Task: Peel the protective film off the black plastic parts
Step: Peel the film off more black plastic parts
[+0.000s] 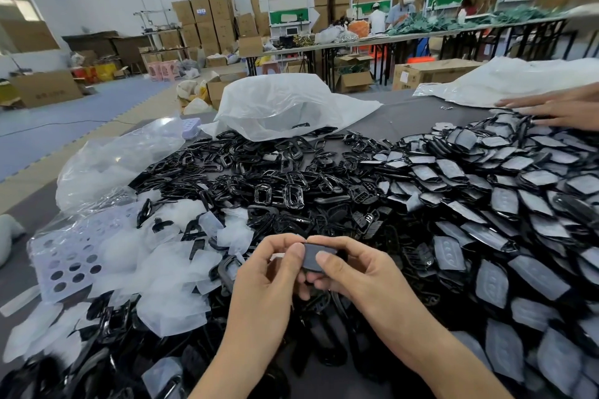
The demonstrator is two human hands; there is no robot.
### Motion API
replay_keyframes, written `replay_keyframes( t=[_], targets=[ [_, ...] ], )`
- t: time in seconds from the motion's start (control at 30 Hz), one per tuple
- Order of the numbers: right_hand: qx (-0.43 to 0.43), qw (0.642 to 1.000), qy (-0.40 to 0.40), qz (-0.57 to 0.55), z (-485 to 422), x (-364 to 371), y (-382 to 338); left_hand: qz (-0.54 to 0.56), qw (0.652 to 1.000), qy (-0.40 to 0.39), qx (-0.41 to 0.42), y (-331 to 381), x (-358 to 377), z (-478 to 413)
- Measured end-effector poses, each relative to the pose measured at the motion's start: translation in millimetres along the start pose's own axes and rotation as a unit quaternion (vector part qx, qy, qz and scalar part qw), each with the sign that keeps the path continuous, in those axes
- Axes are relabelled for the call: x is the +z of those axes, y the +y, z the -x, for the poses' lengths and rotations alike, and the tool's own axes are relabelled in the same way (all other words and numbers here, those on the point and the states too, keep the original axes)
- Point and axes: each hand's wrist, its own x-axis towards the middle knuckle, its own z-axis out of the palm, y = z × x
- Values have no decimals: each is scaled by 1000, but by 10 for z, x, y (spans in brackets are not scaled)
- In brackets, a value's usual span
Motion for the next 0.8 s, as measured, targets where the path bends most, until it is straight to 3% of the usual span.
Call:
replay_keyframes(
  t=[0.23,0.37,0.47,0.53,0.6,0.67,0.73,0.77,0.8],
  targets=[
    [-75,973,6,217,80,-21,3,-68,996,12,48,-58,-15,4],
    [-75,979,22,190,27,-104,-47,-75,994,18,72,-24,-7,19],
    [-126,974,177,59,-177,-454,-353,-88,993,14,80,3,4,49],
    [-151,943,294,-24,-296,-738,-588,-129,986,6,102,13,-35,87],
    [-148,925,349,-30,-311,-885,-689,-176,976,-28,124,7,-91,142],
    [-124,930,346,22,-299,-852,-616,-274,946,-117,125,-22,-139,188],
    [-111,943,292,118,-245,-694,-428,-458,855,-208,131,-69,-175,266],
    [-107,943,262,177,-225,-597,-324,-535,801,-211,169,-121,-195,303],
    [-107,937,231,239,-206,-492,-232,-576,768,-198,198,-165,-211,326]
  ],
)
